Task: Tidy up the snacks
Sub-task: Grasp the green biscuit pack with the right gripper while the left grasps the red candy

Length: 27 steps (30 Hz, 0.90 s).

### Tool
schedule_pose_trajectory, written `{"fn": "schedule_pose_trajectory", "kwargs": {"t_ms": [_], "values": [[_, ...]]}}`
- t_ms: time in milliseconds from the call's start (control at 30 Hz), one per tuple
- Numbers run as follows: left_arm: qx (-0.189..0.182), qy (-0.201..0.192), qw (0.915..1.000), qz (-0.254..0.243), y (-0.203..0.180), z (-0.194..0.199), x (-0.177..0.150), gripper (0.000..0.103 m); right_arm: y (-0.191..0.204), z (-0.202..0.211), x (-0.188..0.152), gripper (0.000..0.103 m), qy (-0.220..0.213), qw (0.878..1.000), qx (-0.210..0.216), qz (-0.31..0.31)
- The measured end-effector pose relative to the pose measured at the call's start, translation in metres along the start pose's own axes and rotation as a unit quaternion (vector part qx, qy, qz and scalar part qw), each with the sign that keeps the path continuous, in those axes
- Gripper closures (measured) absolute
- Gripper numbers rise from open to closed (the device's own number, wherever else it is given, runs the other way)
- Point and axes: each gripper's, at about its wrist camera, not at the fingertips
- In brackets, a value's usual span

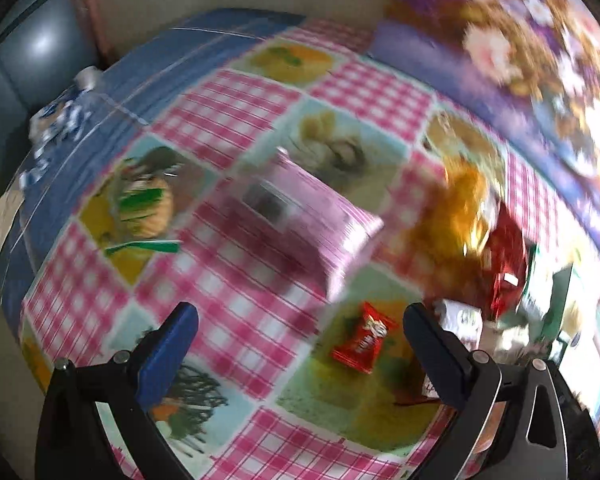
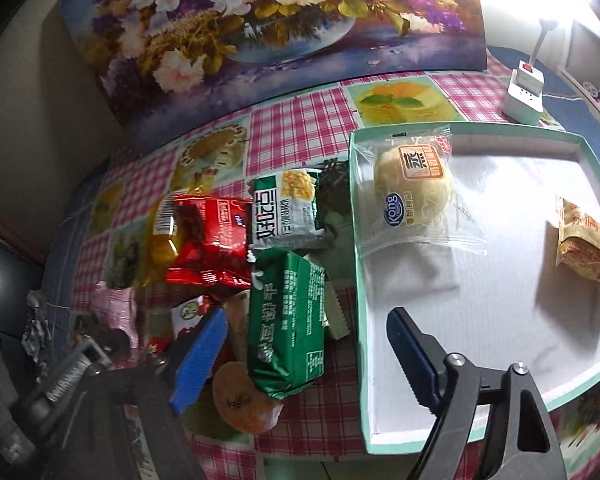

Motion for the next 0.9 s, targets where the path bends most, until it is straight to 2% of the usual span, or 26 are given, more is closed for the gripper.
{"fn": "schedule_pose_trajectory", "kwargs": {"t_ms": [67,167,233,300,433,500,533,567,667,767,900], "values": [[0.003,0.009,0.9997,-0.021,-0.01,-0.008,-0.002,0.001,0.003,-0.002,0.0,0.021,-0.002,1.0,-0.001,0.008],[0.002,0.014,0.9993,-0.034,-0.016,-0.012,-0.004,0.003,0.008,-0.005,0.001,0.03,-0.001,1.0,-0.006,0.021],[0.001,0.016,0.9991,-0.04,-0.018,-0.013,-0.004,0.013,0.009,-0.006,0.001,0.036,0.0,1.0,-0.01,0.028],[0.001,0.02,0.9988,-0.045,-0.019,-0.014,-0.004,0.029,0.01,-0.006,0.002,0.042,-0.003,0.999,-0.018,0.031],[-0.01,0.028,0.998,-0.055,-0.021,-0.017,-0.006,0.039,0.008,-0.005,0.002,0.055,-0.004,0.999,-0.022,0.026],[-0.016,0.032,0.9974,-0.062,-0.024,-0.018,-0.006,0.055,0.007,-0.004,0.003,0.066,-0.004,0.999,-0.018,0.027],[-0.018,0.036,0.997,-0.066,-0.025,-0.02,-0.007,0.06,0.007,-0.005,0.003,0.068,-0.001,1.0,-0.014,0.026],[-0.019,0.04,0.9967,-0.068,-0.026,-0.021,-0.007,0.065,0.007,-0.006,0.003,0.068,0.003,1.0,-0.011,0.026],[-0.025,0.043,0.9962,-0.072,-0.029,-0.022,-0.01,0.073,0.006,-0.01,0.002,0.073,0.01,1.0,-0.009,0.022],[-0.03,0.042,0.9954,-0.081,-0.033,-0.021,-0.01,0.09,0.002,-0.008,0.003,0.076,0.011,1.0,-0.002,0.014],[-0.034,0.037,0.9948,-0.088,-0.037,-0.016,-0.01,0.094,-0.001,-0.004,0.004,0.076,0.008,1.0,0.005,0.005]]}}
Point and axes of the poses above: each gripper's, at about its wrist camera, not at the fingertips, and z roughly against the way its jaws point, y to its left, x to its top, and after that the axes turned 8 degrees about -x, right-handed
